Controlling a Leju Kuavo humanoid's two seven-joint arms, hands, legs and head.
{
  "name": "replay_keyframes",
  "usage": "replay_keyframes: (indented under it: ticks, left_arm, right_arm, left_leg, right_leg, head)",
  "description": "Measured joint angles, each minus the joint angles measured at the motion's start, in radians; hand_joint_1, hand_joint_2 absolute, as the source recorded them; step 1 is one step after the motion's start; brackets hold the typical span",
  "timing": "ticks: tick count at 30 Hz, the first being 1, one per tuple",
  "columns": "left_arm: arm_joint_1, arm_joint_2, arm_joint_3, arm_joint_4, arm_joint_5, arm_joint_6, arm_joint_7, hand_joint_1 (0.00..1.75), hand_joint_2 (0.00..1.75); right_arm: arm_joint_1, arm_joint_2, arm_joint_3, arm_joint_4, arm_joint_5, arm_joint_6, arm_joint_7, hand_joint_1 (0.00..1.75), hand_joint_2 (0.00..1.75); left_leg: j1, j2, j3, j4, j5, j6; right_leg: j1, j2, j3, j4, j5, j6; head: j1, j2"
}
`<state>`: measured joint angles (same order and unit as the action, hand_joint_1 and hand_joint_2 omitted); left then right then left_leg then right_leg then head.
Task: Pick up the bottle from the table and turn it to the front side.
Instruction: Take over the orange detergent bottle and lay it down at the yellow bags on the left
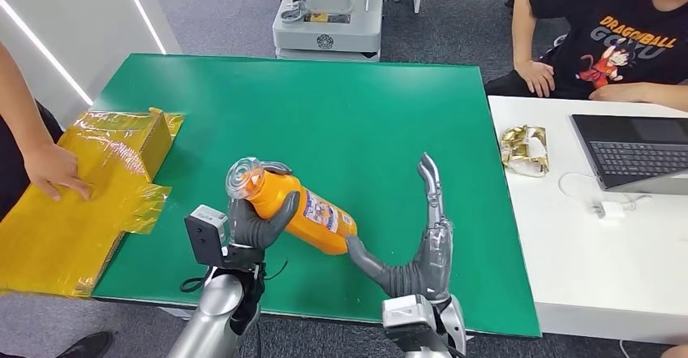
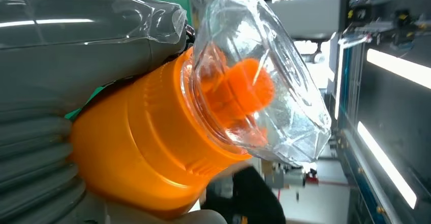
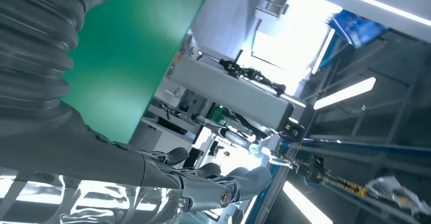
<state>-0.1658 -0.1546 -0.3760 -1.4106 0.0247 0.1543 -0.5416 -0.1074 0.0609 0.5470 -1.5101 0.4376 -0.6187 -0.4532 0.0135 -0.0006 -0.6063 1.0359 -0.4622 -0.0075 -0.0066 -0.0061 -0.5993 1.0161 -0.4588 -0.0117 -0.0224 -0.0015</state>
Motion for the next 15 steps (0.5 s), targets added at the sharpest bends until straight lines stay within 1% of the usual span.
replay_keyframes:
  ticks: [3,7,12,15]
  left_arm:
    - [-0.001,0.030,0.011,-0.019,-0.065,0.063,-0.018,1.75,1.75]
    - [-0.006,0.083,0.023,-0.036,-0.192,0.152,-0.027,1.75,1.75]
    - [-0.009,0.172,0.038,-0.043,-0.343,0.271,-0.022,1.75,1.75]
    - [-0.011,0.223,0.050,-0.044,-0.363,0.294,-0.021,1.75,1.75]
  right_arm:
    - [0.011,0.007,0.015,-0.033,-0.025,-0.013,-0.009,0.00,1.75]
    - [0.021,0.014,0.026,-0.056,-0.035,-0.015,-0.015,0.00,1.75]
    - [0.026,0.017,0.027,-0.072,-0.056,0.000,-0.024,0.00,1.75]
    - [0.027,0.017,0.027,-0.075,-0.066,0.007,-0.030,0.00,1.75]
  left_leg:
    - [0.000,0.000,0.000,0.000,0.000,0.000]
    - [0.000,0.000,0.000,0.000,0.000,0.000]
    - [0.000,0.001,0.000,0.000,0.000,0.000]
    - [0.000,0.001,0.000,0.000,0.000,0.000]
  right_leg:
    - [0.000,0.000,0.000,0.000,0.000,0.000]
    - [0.000,0.000,0.000,0.000,0.000,0.000]
    - [0.000,0.000,0.000,0.000,0.000,0.000]
    - [0.000,0.001,0.000,0.000,0.000,0.000]
  head:
    - [0.000,0.000]
    - [0.000,0.000]
    - [0.000,0.000]
    - [0.000,0.000]
